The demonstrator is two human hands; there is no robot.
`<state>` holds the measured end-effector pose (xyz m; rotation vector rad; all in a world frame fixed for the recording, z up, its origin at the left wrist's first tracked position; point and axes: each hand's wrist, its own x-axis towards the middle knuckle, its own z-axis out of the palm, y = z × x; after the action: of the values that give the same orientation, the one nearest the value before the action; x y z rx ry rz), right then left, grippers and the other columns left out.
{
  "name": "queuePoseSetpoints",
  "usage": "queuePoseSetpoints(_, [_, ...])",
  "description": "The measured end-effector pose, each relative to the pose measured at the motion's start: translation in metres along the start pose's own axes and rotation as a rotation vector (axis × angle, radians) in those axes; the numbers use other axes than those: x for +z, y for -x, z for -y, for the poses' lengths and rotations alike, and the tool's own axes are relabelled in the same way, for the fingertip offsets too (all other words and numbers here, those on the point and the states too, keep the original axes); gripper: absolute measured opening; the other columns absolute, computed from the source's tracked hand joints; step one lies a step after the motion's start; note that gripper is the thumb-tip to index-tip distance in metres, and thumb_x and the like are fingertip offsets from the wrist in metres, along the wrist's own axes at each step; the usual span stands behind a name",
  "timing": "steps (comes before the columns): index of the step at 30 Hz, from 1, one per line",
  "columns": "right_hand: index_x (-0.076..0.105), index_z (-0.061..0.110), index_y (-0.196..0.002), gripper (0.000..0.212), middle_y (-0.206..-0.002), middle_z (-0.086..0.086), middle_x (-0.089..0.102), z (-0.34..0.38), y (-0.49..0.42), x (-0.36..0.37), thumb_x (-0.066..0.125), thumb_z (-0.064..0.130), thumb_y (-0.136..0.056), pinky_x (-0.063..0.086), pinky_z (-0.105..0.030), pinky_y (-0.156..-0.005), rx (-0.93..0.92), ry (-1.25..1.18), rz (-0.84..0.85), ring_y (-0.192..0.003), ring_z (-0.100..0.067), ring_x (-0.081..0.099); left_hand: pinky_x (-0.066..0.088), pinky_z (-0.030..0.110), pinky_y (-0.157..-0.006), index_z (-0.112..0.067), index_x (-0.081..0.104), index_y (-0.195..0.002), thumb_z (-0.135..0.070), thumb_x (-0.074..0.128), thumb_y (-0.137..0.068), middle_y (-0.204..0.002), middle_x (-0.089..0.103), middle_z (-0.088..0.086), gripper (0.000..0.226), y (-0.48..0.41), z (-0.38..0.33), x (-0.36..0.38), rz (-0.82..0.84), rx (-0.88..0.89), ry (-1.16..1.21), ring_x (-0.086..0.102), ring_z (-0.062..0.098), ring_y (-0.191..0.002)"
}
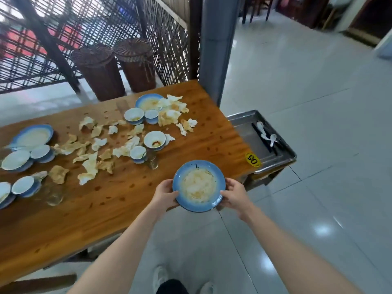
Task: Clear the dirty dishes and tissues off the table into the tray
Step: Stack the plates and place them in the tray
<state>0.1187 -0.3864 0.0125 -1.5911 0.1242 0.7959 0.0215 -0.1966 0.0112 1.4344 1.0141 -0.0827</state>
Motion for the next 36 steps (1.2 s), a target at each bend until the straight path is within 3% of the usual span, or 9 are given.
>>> queuePoseSetpoints(4, [0.051, 0.002, -0.125, 0.047, -0.113, -0.015, 0.064, 0.005, -0.015, -0.048, 0.058, -0.014, -0.082, 0.057, -0.050, -0.077, -0.027, -0.002, -0.090, -0.100, -0.033, 0.065, 0.055, 0.044, -0.091, -0.007, 0.045, -0.137, 0.002, 0.057, -0.092, -0.131, 0.055, 0.010, 0.047, -0.014, -0.026, 0.052, 0.060, 0.022, -0.068, 0.058, 0.028, -0.115])
queuePoseSetpoints(7, [0.051, 0.007, -0.121, 0.045, -0.105, -0.008, 0.065, 0.011, -0.027, -0.079, 0.057, -0.014, -0.082, 0.057, -0.036, -0.057, 0.000, -0.072, -0.131, -0.089, -0.028, 0.067, 0.054, 0.047, -0.091, -0.005, 0.044, -0.136, 0.004, 0.056, -0.093, -0.131, 0.055, 0.012, 0.046, -0.028, -0.042, 0.086, 0.120, 0.043, -0.095, 0.058, 0.030, -0.115])
queuePoseSetpoints(9, [0.047, 0.007, -0.126, 0.049, -0.104, -0.007, 0.064, 0.016, -0.038, -0.098, 0.056, -0.014, -0.082, 0.054, -0.030, -0.052, 0.023, -0.119, -0.146, -0.085, -0.025, 0.066, 0.054, 0.047, -0.090, -0.005, 0.043, -0.137, 0.005, 0.055, -0.093, -0.130, 0.055, 0.013, 0.047, -0.041, -0.052, 0.107, 0.147, 0.051, -0.100, 0.059, 0.030, -0.114])
queuePoseSetpoints(17, [0.043, 0.002, -0.134, 0.055, -0.112, -0.011, 0.062, 0.052, -0.099, -0.160, 0.051, -0.019, -0.084, 0.053, -0.029, -0.048, 0.057, -0.210, -0.208, -0.087, -0.028, 0.064, 0.052, 0.048, -0.094, -0.007, 0.041, -0.138, 0.004, 0.054, -0.093, -0.131, 0.053, 0.012, 0.048, -0.098, -0.103, 0.184, 0.218, 0.049, -0.131, 0.055, 0.028, -0.117])
queuePoseSetpoints(22, [0.041, 0.004, -0.135, 0.055, -0.115, -0.014, 0.062, 0.087, -0.147, -0.195, 0.053, -0.017, -0.085, 0.054, -0.034, -0.054, 0.068, -0.204, -0.233, -0.099, -0.034, 0.063, 0.053, 0.046, -0.093, -0.010, 0.042, -0.137, 0.002, 0.054, -0.094, -0.130, 0.052, 0.010, 0.047, -0.137, -0.144, 0.224, 0.226, 0.044, -0.140, 0.056, 0.027, -0.116])
queuePoseSetpoints(28, [0.042, 0.004, -0.136, 0.057, -0.118, -0.015, 0.062, 0.116, -0.199, -0.231, 0.053, -0.017, -0.085, 0.056, -0.038, -0.060, 0.059, -0.218, -0.266, -0.096, -0.031, 0.064, 0.058, 0.033, -0.075, -0.010, 0.041, -0.138, 0.004, 0.057, -0.092, -0.125, 0.055, 0.010, 0.051, -0.181, -0.182, 0.267, 0.247, 0.055, -0.146, 0.059, 0.025, -0.109])
queuePoseSetpoints(32, [0.046, 0.005, -0.133, 0.054, -0.113, -0.012, 0.065, 0.131, -0.235, -0.255, 0.053, -0.017, -0.084, 0.054, -0.032, -0.054, 0.074, -0.177, -0.243, -0.086, -0.025, 0.066, 0.058, 0.029, -0.069, -0.011, 0.042, -0.137, 0.004, 0.060, -0.090, -0.123, 0.055, 0.008, 0.053, -0.210, -0.194, 0.292, 0.231, 0.033, -0.133, 0.059, 0.024, -0.108])
queuePoseSetpoints(36, [0.049, 0.008, -0.129, 0.052, -0.112, -0.006, 0.065, 0.143, -0.282, -0.278, 0.055, -0.017, -0.084, 0.057, -0.035, -0.059, 0.091, -0.123, -0.198, -0.092, -0.026, 0.067, 0.058, 0.029, -0.068, -0.013, 0.045, -0.133, 0.004, 0.061, -0.089, -0.122, 0.055, 0.006, 0.050, -0.240, -0.202, 0.318, 0.162, -0.012, -0.120, 0.059, 0.024, -0.109])
